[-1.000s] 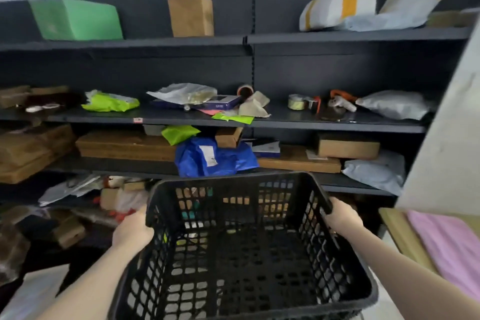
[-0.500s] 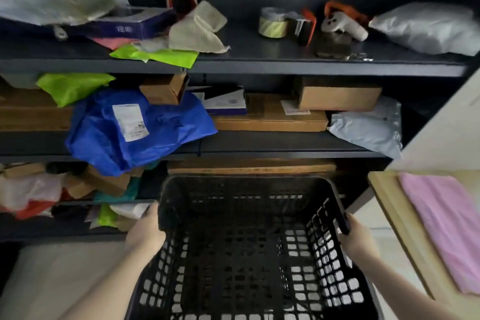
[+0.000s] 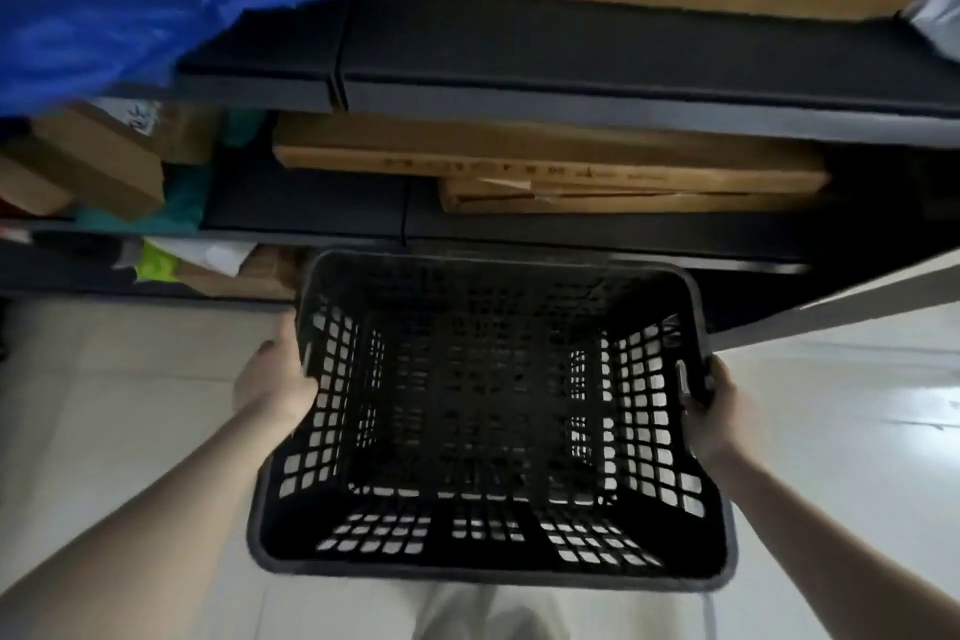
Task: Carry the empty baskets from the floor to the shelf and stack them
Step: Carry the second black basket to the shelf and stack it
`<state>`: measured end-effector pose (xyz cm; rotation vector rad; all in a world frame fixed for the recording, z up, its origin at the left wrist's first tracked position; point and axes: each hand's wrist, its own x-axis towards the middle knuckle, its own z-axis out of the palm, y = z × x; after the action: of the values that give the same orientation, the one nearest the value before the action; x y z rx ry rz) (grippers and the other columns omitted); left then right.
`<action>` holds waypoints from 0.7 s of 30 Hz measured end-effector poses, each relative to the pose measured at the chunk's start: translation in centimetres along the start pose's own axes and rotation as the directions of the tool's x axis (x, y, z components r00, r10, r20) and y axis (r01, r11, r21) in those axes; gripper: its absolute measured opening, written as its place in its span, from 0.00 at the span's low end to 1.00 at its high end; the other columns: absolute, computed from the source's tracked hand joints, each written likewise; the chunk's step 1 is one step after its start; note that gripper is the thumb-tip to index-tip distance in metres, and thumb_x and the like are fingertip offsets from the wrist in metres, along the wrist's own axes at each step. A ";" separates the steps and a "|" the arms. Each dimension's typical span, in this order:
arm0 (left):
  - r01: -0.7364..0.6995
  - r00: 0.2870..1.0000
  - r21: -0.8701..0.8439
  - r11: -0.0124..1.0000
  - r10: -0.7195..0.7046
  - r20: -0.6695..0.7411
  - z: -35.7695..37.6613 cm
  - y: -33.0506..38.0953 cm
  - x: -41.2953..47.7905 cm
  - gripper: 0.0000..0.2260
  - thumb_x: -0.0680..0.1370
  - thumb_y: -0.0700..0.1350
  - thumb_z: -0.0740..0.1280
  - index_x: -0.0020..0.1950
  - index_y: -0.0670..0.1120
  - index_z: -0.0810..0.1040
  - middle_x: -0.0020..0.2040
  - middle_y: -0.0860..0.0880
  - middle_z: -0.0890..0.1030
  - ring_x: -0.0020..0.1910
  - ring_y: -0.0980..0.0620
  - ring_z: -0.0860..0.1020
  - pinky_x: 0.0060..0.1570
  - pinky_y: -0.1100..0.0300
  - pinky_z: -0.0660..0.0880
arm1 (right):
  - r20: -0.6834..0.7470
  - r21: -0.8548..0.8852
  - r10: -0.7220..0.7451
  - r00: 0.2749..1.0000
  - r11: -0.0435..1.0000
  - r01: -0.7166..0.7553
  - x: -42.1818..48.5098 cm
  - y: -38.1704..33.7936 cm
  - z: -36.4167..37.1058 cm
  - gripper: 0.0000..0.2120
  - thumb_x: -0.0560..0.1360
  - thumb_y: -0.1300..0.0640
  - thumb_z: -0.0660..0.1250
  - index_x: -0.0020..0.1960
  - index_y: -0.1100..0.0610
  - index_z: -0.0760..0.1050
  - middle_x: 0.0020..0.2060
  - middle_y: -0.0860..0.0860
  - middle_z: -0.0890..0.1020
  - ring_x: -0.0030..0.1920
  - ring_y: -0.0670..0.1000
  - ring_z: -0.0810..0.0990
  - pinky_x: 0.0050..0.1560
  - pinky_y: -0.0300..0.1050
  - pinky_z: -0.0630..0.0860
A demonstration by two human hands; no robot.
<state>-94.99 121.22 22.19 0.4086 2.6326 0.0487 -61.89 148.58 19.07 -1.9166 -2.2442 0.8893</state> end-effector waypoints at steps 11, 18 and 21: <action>0.063 0.998 -0.024 0.998 -0.063 0.014 4.3 1.1 2.7 0.29 0.74 0.31 0.61 0.71 0.48 0.58 0.44 0.41 0.78 0.37 0.43 0.76 0.30 0.54 0.68 | 0.075 -0.220 0.072 0.995 0.974 -0.054 1.8 1.4 3.7 0.18 0.74 0.66 0.63 0.62 0.56 0.69 0.47 0.63 0.83 0.46 0.66 0.80 0.37 0.46 0.66; 0.075 0.997 -0.053 0.996 -0.075 0.001 5.8 0.8 3.0 0.28 0.73 0.31 0.61 0.69 0.50 0.58 0.37 0.44 0.74 0.29 0.49 0.70 0.24 0.58 0.62 | 0.081 -0.193 0.077 0.994 0.979 -0.060 1.6 1.8 4.6 0.16 0.74 0.67 0.61 0.61 0.57 0.68 0.48 0.63 0.83 0.46 0.66 0.80 0.37 0.47 0.66; 0.064 0.998 -0.058 0.996 -0.065 -0.010 6.2 0.5 3.3 0.28 0.73 0.31 0.61 0.69 0.50 0.58 0.36 0.44 0.74 0.29 0.49 0.70 0.24 0.59 0.62 | 0.069 -0.187 0.065 0.995 0.981 -0.051 1.3 2.2 4.9 0.16 0.74 0.67 0.60 0.61 0.57 0.67 0.46 0.62 0.83 0.44 0.66 0.80 0.37 0.46 0.66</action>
<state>-94.76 122.47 15.31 0.3042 2.6476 0.1059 -62.21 148.09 13.61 -2.0689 -2.4030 0.7969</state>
